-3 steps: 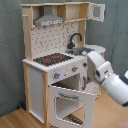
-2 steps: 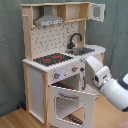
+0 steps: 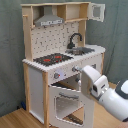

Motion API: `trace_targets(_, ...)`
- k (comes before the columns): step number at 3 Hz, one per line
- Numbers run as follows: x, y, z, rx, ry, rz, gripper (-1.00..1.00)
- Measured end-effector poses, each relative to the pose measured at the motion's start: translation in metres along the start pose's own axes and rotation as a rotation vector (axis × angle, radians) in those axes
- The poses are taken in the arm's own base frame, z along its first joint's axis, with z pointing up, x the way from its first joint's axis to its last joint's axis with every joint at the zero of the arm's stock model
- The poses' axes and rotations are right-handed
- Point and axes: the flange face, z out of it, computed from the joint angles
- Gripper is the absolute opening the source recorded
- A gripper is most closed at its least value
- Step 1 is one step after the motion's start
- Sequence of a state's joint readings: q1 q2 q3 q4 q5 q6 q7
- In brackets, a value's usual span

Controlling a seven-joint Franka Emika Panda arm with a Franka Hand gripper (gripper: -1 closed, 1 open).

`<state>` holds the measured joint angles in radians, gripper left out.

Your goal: Play with the kitchen

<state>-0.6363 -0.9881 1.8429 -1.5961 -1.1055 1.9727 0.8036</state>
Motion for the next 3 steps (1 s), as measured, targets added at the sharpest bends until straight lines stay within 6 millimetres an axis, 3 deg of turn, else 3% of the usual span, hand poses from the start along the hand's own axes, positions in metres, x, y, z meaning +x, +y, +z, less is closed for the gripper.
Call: trace_targets(3, -0.014, -0.078, -0.019, 0.125, -0.006, 0.182, 1.0)
